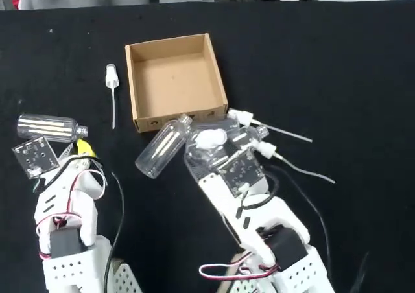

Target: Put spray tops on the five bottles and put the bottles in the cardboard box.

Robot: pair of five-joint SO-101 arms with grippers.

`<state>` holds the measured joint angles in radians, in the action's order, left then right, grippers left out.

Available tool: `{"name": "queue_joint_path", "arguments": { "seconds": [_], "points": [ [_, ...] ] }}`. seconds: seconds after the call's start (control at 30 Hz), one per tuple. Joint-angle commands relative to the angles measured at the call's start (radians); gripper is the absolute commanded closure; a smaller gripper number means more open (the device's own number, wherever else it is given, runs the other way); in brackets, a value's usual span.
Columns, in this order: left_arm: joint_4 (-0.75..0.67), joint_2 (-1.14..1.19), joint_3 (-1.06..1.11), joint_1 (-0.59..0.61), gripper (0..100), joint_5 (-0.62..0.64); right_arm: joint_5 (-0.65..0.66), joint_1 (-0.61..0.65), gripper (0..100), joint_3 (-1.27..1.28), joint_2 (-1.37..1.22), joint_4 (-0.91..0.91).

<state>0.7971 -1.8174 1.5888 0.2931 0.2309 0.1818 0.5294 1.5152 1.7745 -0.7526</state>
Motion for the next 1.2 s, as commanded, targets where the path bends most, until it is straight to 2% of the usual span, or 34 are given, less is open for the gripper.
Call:
{"name": "queue_joint_path", "arguments": {
  "seconds": [0.0, 0.27, 0.47, 0.73, 0.97, 1.17],
  "points": [
    [-0.028, -0.009, 0.012, 0.012, 96, -0.012, -0.061, -0.037, 98.7, -0.025, 0.019, 0.043],
    [-0.069, -0.008, 0.062, -0.012, 96, -0.014, -0.071, -0.057, 98.7, -0.188, -0.022, 0.041],
    [-0.103, -0.009, 0.091, -0.033, 96, -0.048, -0.071, -0.054, 98.7, -0.369, -0.266, 0.061],
    [-0.110, -0.009, 0.096, -0.033, 96, -0.058, -0.071, -0.051, 98.4, -0.553, -0.591, 0.207],
    [-0.110, -0.009, 0.096, -0.033, 96, -0.061, -0.069, -0.052, 98.4, -0.650, -0.855, 0.404],
    [-0.110, -0.009, 0.097, -0.033, 96, -0.061, -0.069, -0.052, 98.6, -0.785, -1.118, 0.482]
  ]
}}
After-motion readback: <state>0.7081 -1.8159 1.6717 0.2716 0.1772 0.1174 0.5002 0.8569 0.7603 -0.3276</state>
